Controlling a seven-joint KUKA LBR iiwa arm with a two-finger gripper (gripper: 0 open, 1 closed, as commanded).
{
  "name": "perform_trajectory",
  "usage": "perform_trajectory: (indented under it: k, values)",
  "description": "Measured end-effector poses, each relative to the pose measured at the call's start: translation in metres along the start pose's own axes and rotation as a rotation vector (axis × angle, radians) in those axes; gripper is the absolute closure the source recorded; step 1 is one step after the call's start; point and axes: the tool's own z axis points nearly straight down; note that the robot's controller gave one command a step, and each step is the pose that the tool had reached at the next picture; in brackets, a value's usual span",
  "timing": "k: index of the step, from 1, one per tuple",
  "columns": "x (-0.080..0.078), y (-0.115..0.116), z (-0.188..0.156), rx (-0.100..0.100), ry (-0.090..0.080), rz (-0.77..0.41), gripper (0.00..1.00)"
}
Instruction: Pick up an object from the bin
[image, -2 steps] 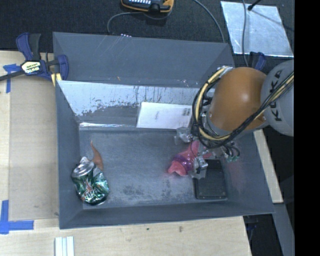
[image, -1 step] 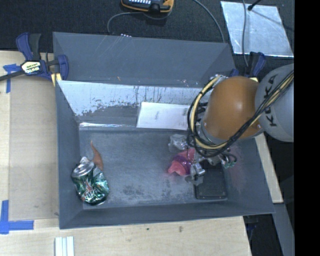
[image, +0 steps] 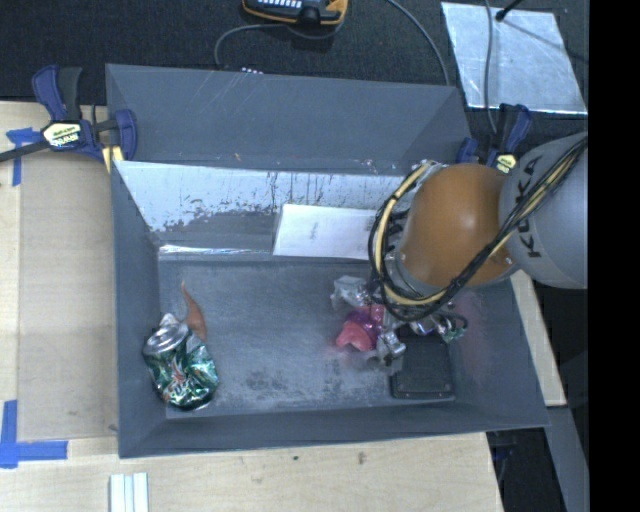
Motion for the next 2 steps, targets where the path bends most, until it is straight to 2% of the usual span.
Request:
perform_trajectory:
  k: [1, 2]
  values:
    - [-0.008, -0.013, 0.023, 0.002, -0.005, -0.100, 0.00]
    - [-0.016, -0.020, 0.033, 0.002, -0.005, -0.253, 1.00]
